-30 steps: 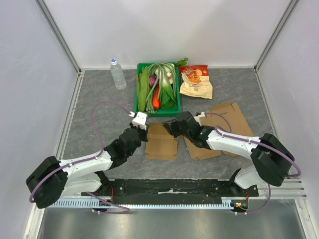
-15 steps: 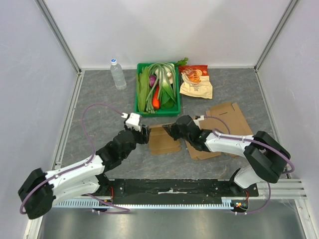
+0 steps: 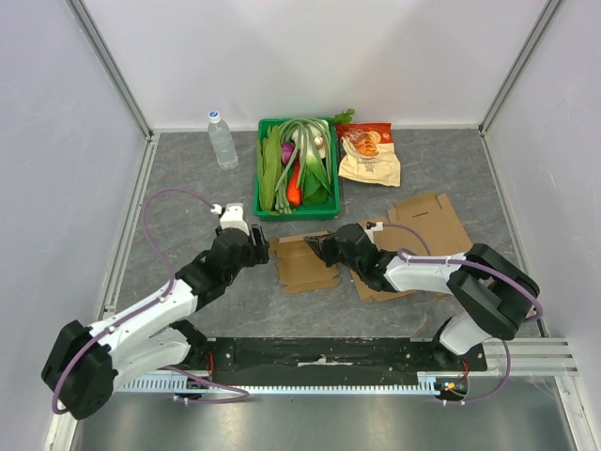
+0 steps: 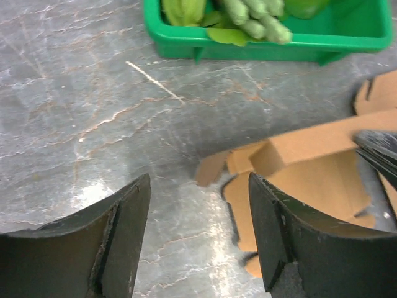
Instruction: Fold the paper box
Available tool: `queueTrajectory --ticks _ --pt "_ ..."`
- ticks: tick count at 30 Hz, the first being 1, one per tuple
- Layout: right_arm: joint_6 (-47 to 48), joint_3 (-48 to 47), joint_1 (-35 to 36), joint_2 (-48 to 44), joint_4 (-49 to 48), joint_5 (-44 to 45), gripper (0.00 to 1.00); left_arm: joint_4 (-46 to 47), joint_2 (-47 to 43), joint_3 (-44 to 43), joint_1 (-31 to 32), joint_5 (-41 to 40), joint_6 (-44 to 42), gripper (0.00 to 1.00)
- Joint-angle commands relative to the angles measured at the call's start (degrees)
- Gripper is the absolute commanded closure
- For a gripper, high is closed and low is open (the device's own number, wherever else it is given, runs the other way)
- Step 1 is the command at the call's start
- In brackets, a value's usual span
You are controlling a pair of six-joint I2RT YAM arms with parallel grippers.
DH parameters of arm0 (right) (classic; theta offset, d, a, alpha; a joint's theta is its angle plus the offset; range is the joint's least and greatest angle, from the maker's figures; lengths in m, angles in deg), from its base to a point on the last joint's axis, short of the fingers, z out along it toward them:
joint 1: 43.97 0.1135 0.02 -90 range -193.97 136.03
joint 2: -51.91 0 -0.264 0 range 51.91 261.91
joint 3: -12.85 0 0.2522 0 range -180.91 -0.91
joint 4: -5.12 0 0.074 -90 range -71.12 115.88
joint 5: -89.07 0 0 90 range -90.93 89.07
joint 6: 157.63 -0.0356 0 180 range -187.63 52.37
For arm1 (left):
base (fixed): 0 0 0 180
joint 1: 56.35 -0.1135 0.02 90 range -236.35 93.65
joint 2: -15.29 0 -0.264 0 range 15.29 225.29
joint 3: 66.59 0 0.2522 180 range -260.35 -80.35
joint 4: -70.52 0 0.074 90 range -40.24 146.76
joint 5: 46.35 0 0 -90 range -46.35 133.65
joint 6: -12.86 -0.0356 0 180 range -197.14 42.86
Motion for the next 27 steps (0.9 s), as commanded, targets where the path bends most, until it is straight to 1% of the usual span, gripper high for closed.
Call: queueTrajectory --ticks 1,2,4,5,6,7,8,11,13,16,17,18,22,27 --pt "-2.0 0.8 0.1 1.1 0.6 -0.2 1.00 1.5 2.4 -2.8 -6.8 5.5 2.8 0.32" --pt "-2.0 0.7 0.1 1.0 0.8 -0.1 1.00 2.4 2.4 -2.4 -10.3 6.6 3.5 0.37" --pt "-1.5 0.5 0.1 1.0 1.0 -0.2 1.00 3.4 3.6 -1.8 -13.5 8.2 4.8 0.43" --pt "-1.5 0.4 -0.1 1.1 1.1 -0.2 1.00 3.7 5.0 -2.5 -15.7 8.9 4.5 0.48" --pt "-1.5 0.2 0.0 1.4 1.0 -0.3 1.00 3.8 6.6 -3.1 -16.2 9.5 3.7 0.49" --pt "-1.2 0.1 0.1 1.6 1.0 -0.4 1.00 3.8 10.7 -4.1 -16.3 12.0 2.9 0.50" --pt "-1.1 0.0 -0.1 1.7 0.9 -0.6 1.00 3.8 12.8 -6.2 -16.3 13.6 2.0 0.55" --pt "0.2 0.0 -0.1 2.5 0.2 -0.8 1.00 3.7 18.3 -7.9 -16.0 19.7 1.8 0.64" --pt "0.9 0.2 0.0 2.9 0.2 -0.9 1.00 6.0 19.2 -7.4 -15.0 21.3 2.1 0.66" --pt "1.1 0.6 0.0 3.2 -0.2 -1.2 1.00 6.1 19.6 -6.9 -13.7 21.9 2.5 0.67" --pt "1.4 0.7 -0.1 3.3 -0.1 -1.2 1.00 6.1 19.3 -6.7 -13.5 21.9 2.6 0.67" --pt "1.4 0.6 0.0 3.2 -0.1 -1.1 1.00 5.9 19.0 -6.6 -13.4 24.3 2.7 0.68" --pt "1.9 0.7 -0.1 3.0 0.3 -0.8 1.00 6.6 15.8 -5.1 -11.2 25.8 3.2 0.70" --pt "2.9 1.6 0.0 2.6 -0.1 -0.9 1.00 7.4 13.7 -3.8 -10.4 27.1 3.4 0.70"
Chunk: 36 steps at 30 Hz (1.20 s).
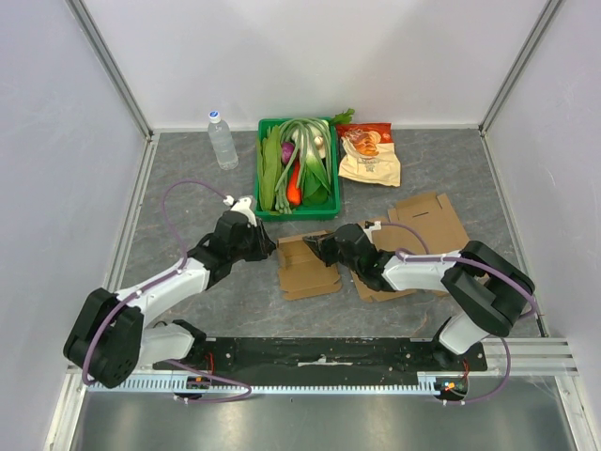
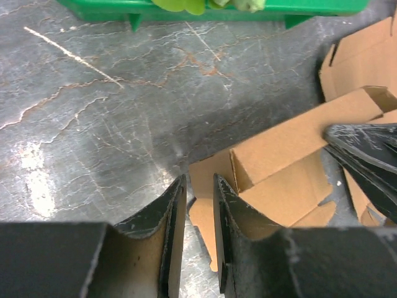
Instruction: Fold the paper box
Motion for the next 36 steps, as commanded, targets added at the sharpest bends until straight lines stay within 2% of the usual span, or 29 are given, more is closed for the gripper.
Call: queueTrajectory --ticks 1,10,17,23,28,33,36 --pt "2.0 1.9 0.2 0.6 2.2 0.1 1.00 3.9 -2.6 1.1 0.9 3.5 1.6 0.70" --pt "4.1 6.2 1.1 -0.1 -1.9 0.7 1.00 5.7 -2.4 4.0 5.3 0.9 3.0 0.67" --pt "5.8 9.9 1.2 -1.2 -9.0 1.7 1.00 4.6 -8.9 7.4 11.1 -6.1 4.3 0.59" --pt "11.0 10.4 1.3 -2.9 -15.1 3.9 1.00 4.1 -15.1 10.2 11.4 -7.5 6.3 0.57" --pt "13.3 9.1 1.2 -1.3 -21.2 3.9 1.00 3.9 -19.7 11.2 11.4 -13.5 5.8 0.55" --pt "13.3 8.0 1.2 1.6 -27.0 3.8 1.00 4.1 -18.0 9.8 11.2 -17.9 3.8 0.55" --pt "13.3 8.0 1.2 3.0 -29.6 3.6 1.00 2.3 -17.5 8.8 11.1 -20.9 4.2 0.59"
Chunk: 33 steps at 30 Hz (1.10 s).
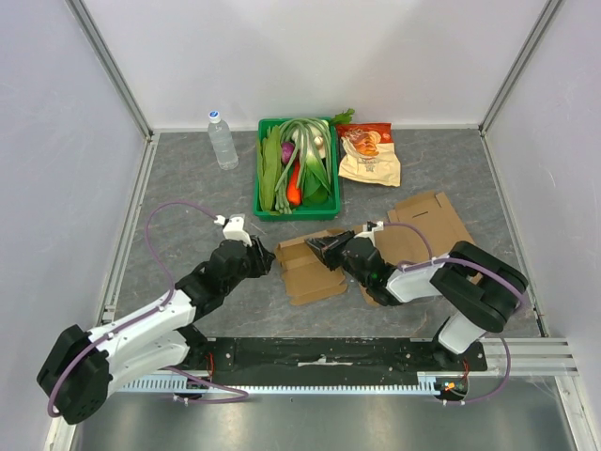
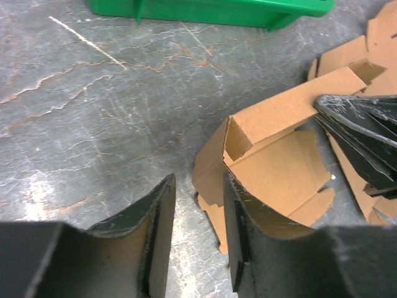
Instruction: Fold the paper box
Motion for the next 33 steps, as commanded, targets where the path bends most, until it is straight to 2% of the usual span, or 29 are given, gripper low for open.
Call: queueTrajectory --ticks 1,3,5,9,12,18,24,28,33 --pt "2.2 -1.3 0.2 2.2 -8.2 1.6 1.00 -1.9 0.4 -2.2 -0.2 -7.8 0.4 0.60" --pt "2.0 -0.8 0.0 2.5 -8.4 1.6 1.00 -7.1 -0.1 -2.9 -0.6 -12.4 3.9 0.61" --pt "1.7 -0.3 0.0 3.0 -9.3 1.6 1.00 -7.3 1.0 -3.9 -1.1 -12.3 3.5 0.57" --pt "1.1 -0.1 -0.1 4.1 -10.8 1.1 1.00 -4.4 9.5 -7.4 -1.4 -4.4 -2.8 0.48" --pt "0.7 -0.2 0.0 4.2 -11.5 1.1 1.00 -0.5 12.3 -8.3 -1.3 0.7 -7.0 0.45" --pt "1.1 0.0 0.0 3.8 -12.0 0.6 1.00 3.7 11.8 -7.7 -1.1 1.2 -10.3 0.50" --pt "4.3 2.0 0.0 3.9 -13.5 0.7 1.00 6.1 10.4 -5.9 -0.7 1.7 -10.9 0.50" --pt "5.9 3.6 0.1 6.7 -19.1 1.0 1.00 5.4 11.7 -6.3 -0.6 1.2 -9.6 0.50" --pt "7.8 5.5 0.1 10.4 -28.3 1.1 1.00 3.5 14.4 -6.7 0.7 1.9 -2.8 0.54"
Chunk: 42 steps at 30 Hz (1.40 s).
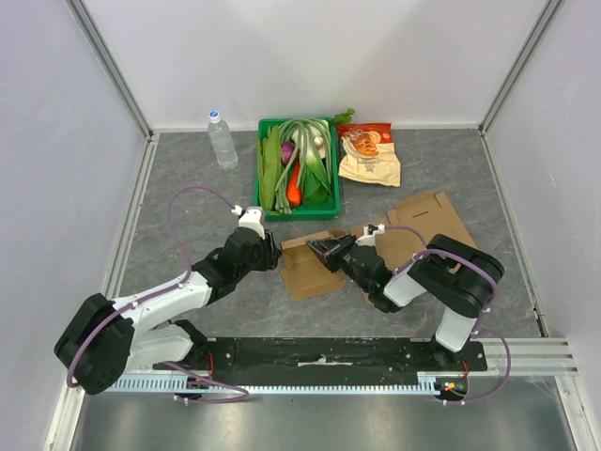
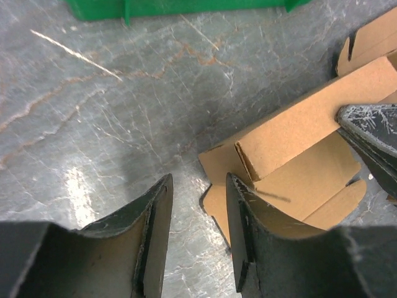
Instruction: Fold the paper box
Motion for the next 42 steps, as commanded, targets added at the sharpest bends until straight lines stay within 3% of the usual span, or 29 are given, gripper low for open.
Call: queueTrajectory --ticks 1,10,19,31,42 --pt "3.8 2.1 0.0 3.3 -11.7 1.1 1.00 2.3 1.7 -0.2 2.5 -0.1 5.1 0.54" --pt "3.4 4.9 0.1 4.6 -15.1 1.8 1.00 4.8 -2.2 3.6 6.6 -6.2 6.6 0.53" --pt "1.2 4.5 0.0 6.7 -17.8 1.1 1.00 11.6 2.9 2.2 11.2 -14.2 2.8 0.53" --pt "-2.2 3.4 0.1 5.3 -13.3 1.1 1.00 9.8 10.8 -2.7 18.0 -31.0 3.5 0.53" --pt "-3.4 3.7 0.2 4.8 -13.3 1.4 1.00 7.4 17.9 -7.8 19.1 -38.0 5.6 0.71"
